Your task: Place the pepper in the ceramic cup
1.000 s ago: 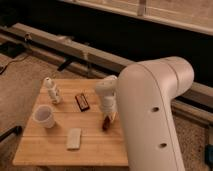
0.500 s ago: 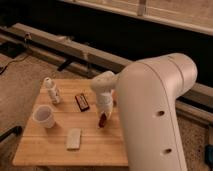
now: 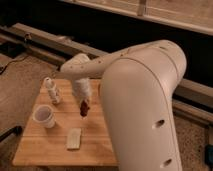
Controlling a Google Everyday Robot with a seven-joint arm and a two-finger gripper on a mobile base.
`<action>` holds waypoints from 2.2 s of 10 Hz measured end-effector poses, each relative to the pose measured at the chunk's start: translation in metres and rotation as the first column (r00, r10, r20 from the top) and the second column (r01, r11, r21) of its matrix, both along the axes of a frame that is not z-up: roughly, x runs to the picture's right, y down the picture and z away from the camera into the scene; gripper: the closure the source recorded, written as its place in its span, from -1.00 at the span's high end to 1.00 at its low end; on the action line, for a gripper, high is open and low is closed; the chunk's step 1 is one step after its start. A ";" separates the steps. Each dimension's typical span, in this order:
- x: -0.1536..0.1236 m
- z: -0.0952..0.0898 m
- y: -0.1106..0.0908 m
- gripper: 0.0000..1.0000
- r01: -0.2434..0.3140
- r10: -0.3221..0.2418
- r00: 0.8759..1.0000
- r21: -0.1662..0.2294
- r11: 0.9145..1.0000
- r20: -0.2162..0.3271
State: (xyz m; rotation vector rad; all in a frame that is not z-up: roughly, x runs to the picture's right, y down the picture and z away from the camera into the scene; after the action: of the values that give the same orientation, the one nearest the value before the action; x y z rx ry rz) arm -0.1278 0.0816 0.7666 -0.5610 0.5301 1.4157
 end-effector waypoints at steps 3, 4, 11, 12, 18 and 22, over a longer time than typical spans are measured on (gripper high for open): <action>-0.073 -0.045 -0.005 -1.00 0.124 -0.136 0.975 0.075 0.989 0.176; -0.089 -0.053 -0.003 -1.00 0.136 -0.154 0.963 0.095 0.986 0.219; -0.197 -0.069 -0.003 -1.00 0.170 -0.263 0.834 0.228 0.959 0.485; -0.202 -0.067 -0.002 -1.00 0.169 -0.270 0.820 0.237 0.957 0.505; -0.215 -0.035 -0.007 -0.61 0.111 -0.243 0.777 0.253 0.961 0.581; -0.220 -0.011 -0.018 0.24 0.073 -0.219 0.773 0.260 0.963 0.595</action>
State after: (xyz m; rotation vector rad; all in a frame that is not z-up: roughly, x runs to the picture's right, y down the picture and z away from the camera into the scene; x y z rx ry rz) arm -0.3478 0.0637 0.7553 -0.7430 -0.1202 1.0339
